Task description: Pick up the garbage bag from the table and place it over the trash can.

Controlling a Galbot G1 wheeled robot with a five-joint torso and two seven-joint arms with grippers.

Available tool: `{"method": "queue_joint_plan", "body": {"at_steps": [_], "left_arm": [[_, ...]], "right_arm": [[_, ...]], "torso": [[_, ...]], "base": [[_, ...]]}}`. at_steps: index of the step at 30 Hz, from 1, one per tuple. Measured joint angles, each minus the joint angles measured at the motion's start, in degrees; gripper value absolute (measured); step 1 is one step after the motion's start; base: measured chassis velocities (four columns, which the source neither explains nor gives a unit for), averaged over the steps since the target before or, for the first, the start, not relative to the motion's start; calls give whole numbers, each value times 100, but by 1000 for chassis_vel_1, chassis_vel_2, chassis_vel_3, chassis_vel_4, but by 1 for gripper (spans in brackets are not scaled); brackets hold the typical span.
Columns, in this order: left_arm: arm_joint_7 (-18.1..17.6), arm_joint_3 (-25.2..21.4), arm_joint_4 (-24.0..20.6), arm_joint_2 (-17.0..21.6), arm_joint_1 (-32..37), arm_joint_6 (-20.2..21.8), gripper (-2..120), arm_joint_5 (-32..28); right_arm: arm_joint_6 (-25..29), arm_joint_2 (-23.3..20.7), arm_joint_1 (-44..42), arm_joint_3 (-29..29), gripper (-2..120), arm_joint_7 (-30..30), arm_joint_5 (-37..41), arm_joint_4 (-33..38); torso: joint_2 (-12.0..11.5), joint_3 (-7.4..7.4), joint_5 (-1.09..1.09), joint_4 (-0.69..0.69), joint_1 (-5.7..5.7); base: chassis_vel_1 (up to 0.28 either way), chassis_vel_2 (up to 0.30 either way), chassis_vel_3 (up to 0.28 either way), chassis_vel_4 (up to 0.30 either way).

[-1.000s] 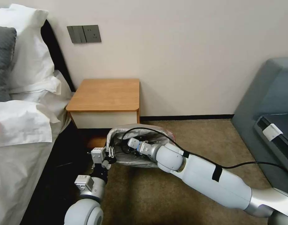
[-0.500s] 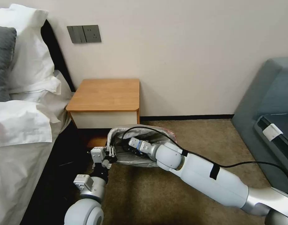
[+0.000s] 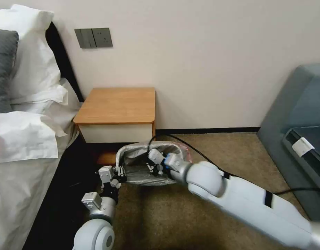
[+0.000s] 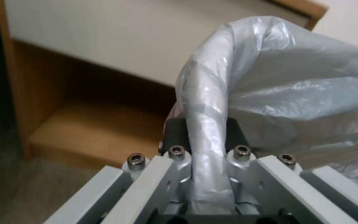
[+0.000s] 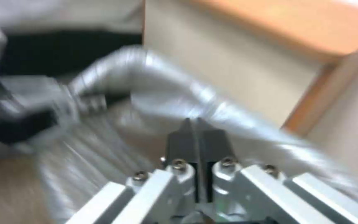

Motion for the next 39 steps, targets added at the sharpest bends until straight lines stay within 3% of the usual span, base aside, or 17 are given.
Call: {"method": "queue_joint_plan", "body": {"at_steps": [3, 4, 7, 12, 16, 21, 22, 25, 34, 39], "left_arm": [[-211, 58, -106, 30, 100, 306, 5, -191], [-211, 58, -106, 30, 100, 306, 5, -191], [-480, 264, -308, 114, 348, 622, 5, -256], [-538, 375, -461, 212, 640, 835, 5, -262], [-603, 367, -536, 406, 829, 1088, 5, -411], [-646, 360, -539, 421, 835, 1185, 5, -490], [-666, 364, -520, 425, 820, 1353, 5, -583], [-673, 372, -356, 410, 739, 1469, 5, -624], [-723, 381, -92, 354, 624, 1624, 7, -663], [-711, 377, -89, 354, 599, 1686, 26, -676]], "right_arm": [[398, -242, -629, 546, 18, 636, 315, 682], [398, -242, -629, 546, 18, 636, 315, 682], [532, -134, -1325, 1317, 34, 1200, 235, 982], [633, 59, -1858, 2016, 47, 1182, -50, 1044], [782, 286, -2348, 2512, 67, 1067, -348, 1089], [829, 346, -2500, 2594, 73, 1034, -416, 1111], [861, 427, -2654, 2665, 84, 1005, -470, 1148], [884, 497, -2740, 2718, 97, 990, -514, 1160], [1023, 543, -2899, 2726, 100, 709, -823, 1062], [1028, 570, -2909, 2710, 100, 706, -844, 1059]], "torso": [[0, 0, -2, 0, 0], [0, 0, -2, 0, 0], [0, 0, 0, 1, 0], [0, 0, 0, 1, -1], [0, -1, 0, 1, -1], [0, 0, -1, 0, -1], [0, 0, -2, 1, 0], [0, 0, -2, 1, 0], [0, 0, 1, 1, -1], [0, 0, 0, 2, -1]], "base": [[0, 0, 0, 0], [0, 0, 0, 0], [0, 0, 0, 0], [0, 0, 0, 0], [0, 0, 0, 0], [0, 0, 0, 0], [0, 0, 0, 0], [0, 0, 0, 0], [0, 0, 0, 0], [0, 0, 0, 0]]}}
